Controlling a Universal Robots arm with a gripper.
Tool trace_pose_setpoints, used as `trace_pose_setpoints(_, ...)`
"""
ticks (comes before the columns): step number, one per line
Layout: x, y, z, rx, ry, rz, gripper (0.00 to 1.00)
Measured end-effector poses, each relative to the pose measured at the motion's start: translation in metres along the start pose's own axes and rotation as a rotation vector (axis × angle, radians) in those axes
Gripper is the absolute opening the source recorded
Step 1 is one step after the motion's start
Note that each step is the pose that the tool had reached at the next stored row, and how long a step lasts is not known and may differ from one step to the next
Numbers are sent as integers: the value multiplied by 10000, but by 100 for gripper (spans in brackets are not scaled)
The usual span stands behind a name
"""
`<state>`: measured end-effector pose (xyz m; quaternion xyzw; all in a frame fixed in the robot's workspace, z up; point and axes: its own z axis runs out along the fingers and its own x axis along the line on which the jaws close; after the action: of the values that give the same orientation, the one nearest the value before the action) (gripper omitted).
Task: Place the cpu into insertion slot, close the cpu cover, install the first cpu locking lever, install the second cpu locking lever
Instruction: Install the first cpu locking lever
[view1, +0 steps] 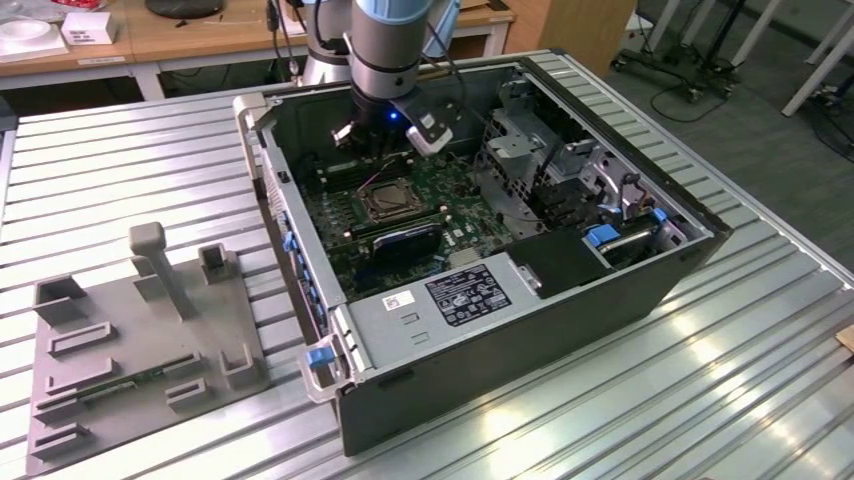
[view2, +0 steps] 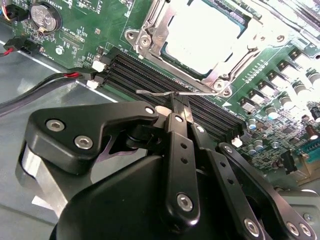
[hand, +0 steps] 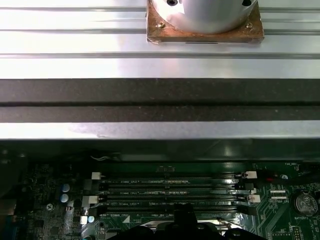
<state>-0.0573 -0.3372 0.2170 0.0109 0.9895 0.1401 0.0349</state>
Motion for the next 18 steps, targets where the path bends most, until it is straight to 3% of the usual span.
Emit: trace_pose_setpoints(18,-13,-20,7,0,-1,1,11)
